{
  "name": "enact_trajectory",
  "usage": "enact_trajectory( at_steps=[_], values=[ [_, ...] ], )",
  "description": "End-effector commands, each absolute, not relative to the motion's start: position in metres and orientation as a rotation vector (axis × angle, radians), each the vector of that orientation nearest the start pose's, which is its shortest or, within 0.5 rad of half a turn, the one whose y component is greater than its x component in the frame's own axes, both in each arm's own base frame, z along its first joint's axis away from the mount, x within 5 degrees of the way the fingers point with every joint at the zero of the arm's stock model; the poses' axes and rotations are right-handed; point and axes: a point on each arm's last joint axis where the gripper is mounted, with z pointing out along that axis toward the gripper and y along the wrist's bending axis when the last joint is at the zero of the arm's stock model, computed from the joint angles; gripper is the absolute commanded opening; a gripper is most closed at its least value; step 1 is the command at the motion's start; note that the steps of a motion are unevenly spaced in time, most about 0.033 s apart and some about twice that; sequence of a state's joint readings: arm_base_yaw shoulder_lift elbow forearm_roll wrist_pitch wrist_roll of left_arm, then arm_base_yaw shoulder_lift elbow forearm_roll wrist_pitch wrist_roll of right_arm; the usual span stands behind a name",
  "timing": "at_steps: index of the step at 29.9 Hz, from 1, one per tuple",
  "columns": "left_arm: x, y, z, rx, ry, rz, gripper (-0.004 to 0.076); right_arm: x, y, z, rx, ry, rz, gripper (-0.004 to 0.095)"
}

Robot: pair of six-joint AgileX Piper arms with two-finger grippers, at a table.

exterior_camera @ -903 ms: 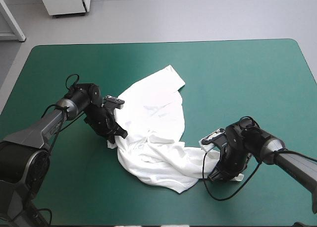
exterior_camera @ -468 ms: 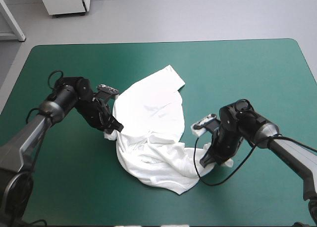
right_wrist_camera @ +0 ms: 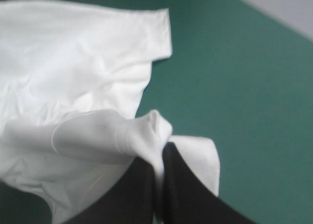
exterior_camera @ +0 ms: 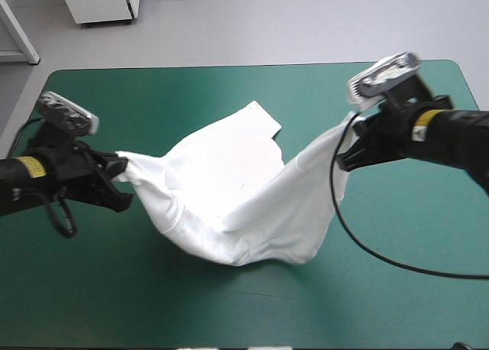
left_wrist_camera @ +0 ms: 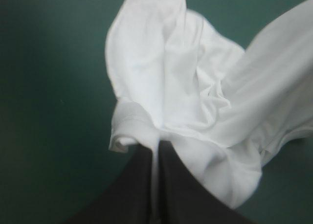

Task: Fold the cloth

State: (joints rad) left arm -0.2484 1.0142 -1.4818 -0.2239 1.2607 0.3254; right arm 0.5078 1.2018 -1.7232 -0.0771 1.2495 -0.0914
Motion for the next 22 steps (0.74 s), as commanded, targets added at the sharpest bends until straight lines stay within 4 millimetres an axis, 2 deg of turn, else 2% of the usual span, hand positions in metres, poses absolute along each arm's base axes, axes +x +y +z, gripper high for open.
enact_trajectory(
  at_steps=[1, 5, 8, 11, 19, 22],
  values=[
    [0.098, -0.048, 0.527, 0.649, 1.950, -0.255, -0.0009, 0.129, 0.054, 0.566, -0.506, 1.851, 0.087, -0.0015],
    [0.058, -0.038, 0.583, 0.609, 1.704, -0.234, -0.0009, 0.085, 0.031, 0.605, -0.431, 1.665, 0.133, -0.0015],
    [0.037, -0.033, 0.613, 0.592, 1.565, -0.224, -0.0009, 0.061, 0.021, 0.625, -0.407, 1.559, 0.193, -0.0015],
    [0.017, -0.031, 0.632, 0.588, 1.452, -0.241, -0.0009, 0.036, 0.013, 0.643, -0.405, 1.434, 0.270, -0.0015],
    [-0.020, -0.040, 0.645, 0.679, 1.304, -0.448, -0.0009, -0.031, -0.006, 0.670, -0.430, 1.174, 0.458, -0.0014],
    [-0.021, -0.037, 0.645, 0.651, 1.314, -0.445, -0.0009, -0.035, -0.008, 0.670, -0.434, 1.173, 0.470, -0.0014]
  ],
)
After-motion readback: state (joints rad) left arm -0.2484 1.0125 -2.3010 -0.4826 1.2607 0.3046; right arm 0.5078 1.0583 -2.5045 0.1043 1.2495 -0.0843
